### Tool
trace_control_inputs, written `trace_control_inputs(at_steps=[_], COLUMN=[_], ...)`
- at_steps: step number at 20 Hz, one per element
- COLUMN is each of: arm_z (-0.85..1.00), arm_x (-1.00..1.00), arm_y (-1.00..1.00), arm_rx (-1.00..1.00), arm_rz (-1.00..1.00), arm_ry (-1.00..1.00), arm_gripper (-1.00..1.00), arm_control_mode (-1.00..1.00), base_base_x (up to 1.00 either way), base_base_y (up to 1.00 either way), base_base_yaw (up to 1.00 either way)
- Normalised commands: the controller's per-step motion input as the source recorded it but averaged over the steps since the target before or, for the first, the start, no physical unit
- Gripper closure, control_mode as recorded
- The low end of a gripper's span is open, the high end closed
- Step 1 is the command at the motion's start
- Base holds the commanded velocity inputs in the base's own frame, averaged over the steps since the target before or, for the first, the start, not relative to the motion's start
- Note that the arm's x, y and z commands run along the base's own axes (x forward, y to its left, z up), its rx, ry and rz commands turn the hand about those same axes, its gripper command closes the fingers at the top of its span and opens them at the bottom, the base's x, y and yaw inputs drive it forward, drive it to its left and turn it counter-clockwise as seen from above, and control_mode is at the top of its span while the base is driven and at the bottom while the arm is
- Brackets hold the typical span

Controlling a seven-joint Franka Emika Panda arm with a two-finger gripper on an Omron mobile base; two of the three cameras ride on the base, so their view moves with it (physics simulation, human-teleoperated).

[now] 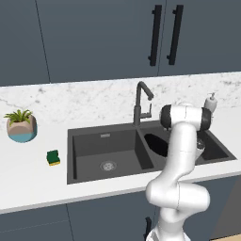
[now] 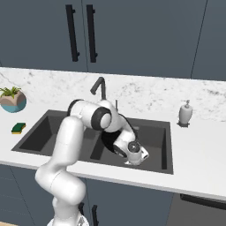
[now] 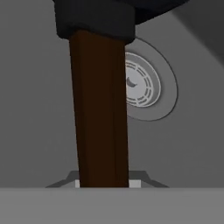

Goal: Pick the pan and sponge and place them into the sink. Then turn on the water.

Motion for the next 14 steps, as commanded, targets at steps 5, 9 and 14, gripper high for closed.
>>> trace_control_inputs(at_steps=[5, 9, 14], arm_z=[-0.6, -0.51, -0.53], arm_x=[0.66, 0.66, 0.64], arm_y=[-0.34, -0.47, -0.63], arm_rx=[-0.04, 0.0, 0.0], arm_rz=[-0.08, -0.08, -0.13], arm_ry=[0.0, 0.0, 0.0], arm_gripper=[1.0, 1.0, 1.0], arm_control_mode=[-1.0, -1.0, -1.0], base_base_x=[0.0, 0.0, 0.0], base_base_y=[0.0, 0.0, 0.0], base_base_yaw=[0.0, 0.0, 0.0])
